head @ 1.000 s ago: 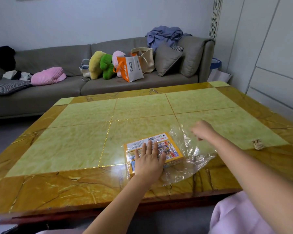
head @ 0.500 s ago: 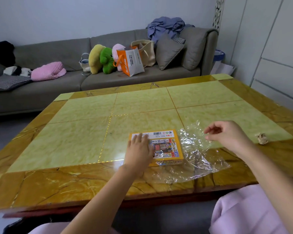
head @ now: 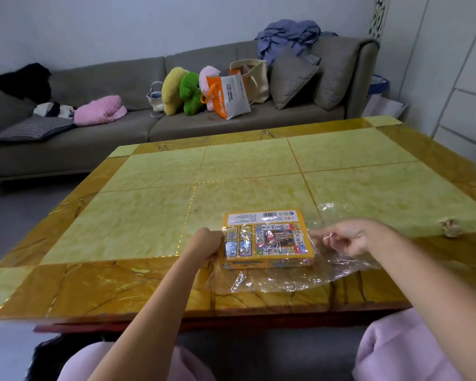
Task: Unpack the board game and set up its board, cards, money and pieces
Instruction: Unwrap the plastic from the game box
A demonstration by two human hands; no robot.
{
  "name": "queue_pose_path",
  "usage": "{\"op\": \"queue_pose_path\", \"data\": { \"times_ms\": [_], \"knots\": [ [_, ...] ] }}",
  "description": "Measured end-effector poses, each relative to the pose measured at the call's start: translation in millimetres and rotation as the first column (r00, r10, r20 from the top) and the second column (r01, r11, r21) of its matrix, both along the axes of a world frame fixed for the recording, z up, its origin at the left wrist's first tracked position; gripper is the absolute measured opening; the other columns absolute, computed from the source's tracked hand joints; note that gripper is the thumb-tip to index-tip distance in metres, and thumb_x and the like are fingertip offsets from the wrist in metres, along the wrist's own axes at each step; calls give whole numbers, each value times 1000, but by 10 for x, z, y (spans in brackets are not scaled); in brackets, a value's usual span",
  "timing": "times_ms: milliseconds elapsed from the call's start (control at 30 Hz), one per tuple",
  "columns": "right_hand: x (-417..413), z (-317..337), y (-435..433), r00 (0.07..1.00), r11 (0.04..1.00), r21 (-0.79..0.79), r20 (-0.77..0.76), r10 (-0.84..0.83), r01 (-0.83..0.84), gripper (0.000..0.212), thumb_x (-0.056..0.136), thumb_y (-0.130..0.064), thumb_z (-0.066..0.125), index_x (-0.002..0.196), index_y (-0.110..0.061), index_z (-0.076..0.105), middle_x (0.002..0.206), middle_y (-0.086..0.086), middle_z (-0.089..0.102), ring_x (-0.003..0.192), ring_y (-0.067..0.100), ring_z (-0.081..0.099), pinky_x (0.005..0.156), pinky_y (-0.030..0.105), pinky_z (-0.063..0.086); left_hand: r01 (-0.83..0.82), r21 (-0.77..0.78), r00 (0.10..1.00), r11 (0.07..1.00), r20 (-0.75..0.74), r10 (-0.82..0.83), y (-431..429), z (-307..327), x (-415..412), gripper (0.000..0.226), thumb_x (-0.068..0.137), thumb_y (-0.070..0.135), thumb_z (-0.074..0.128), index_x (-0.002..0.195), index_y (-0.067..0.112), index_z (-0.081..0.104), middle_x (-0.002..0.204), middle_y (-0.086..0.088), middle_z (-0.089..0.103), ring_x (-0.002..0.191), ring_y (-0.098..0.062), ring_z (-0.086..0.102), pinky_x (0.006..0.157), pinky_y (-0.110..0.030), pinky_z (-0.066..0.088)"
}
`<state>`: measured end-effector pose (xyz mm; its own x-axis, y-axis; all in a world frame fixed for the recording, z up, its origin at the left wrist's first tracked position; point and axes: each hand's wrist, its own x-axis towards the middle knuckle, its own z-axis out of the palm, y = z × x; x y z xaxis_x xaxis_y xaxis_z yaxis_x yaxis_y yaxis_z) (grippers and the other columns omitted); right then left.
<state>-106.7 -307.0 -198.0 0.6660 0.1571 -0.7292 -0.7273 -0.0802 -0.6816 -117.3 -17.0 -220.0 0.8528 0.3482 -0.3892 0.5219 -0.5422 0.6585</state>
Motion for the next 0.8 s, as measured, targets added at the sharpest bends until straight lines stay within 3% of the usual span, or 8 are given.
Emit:
{"op": "queue_pose_path", "data": {
  "times_ms": [100,233,333,433,533,600,700,800],
  "knots": [
    [-39,71,54,999,999,29,16,29,-29,21,59,-9,72,75,4,68,54,9,59,33,6,49,30,14,39,-50,-94,999,994,2,51,48,-26,3,35,91,9,49,56,7,44,35,-2,41,33,-17,40,44,-22,35],
    [-87,-21,108,990,984,-113,-2,142,-141,25,75,-9,70,94,3,60,74,10,61,49,12,57,37,21,46,27,-36,999,999,24,-26,6,-38,4,38,95,21,48,61,7,44,55,-8,43,46,-21,39,41,-25,30],
    [-92,-35,165,985,965,-210,37,171,-160,12,88,1,59,98,3,53,87,12,58,66,18,58,41,23,48,-7,-71,997,997,72,13,-33,-50,41,28,88,12,54,61,6,46,53,-8,42,47,-21,37,46,-25,25],
    [-105,8,199,987,969,-209,66,146,-129,21,87,1,59,108,3,54,100,14,54,83,21,58,59,26,51,-54,-89,996,995,67,60,-50,-58,35,27,86,18,58,65,5,50,53,-7,44,44,-19,40,41,-19,27],
    [-154,108,168,988,984,-110,56,144,-138,7,93,-2,53,90,3,57,86,15,57,62,21,61,46,22,51,-116,-264,990,958,49,134,-57,-38,-2,23,91,24,58,80,4,56,58,-5,51,40,-16,46,33,-13,34],
    [-167,149,138,994,996,-31,62,85,-83,11,92,-3,56,83,2,56,75,14,57,46,19,59,39,23,50,-139,-400,988,906,13,157,-50,-43,-10,24,93,24,56,79,5,59,57,-5,58,39,-16,52,40,-20,44],
    [-157,208,125,988,996,-59,137,70,-62,12,88,-13,63,88,-1,60,79,12,60,61,20,59,49,27,55,-135,-622,990,771,-49,134,-35,-41,-8,20,95,17,53,80,5,60,60,-8,63,45,-19,60,47,-31,53],
    [-137,278,106,983,991,-83,146,113,-102,25,83,-14,64,102,1,59,92,14,63,79,25,60,67,32,56,-123,-707,990,696,-34,140,-50,-19,-6,13,93,14,54,88,4,61,63,-13,60,42,-21,59,40,-28,51]
  ]
}}
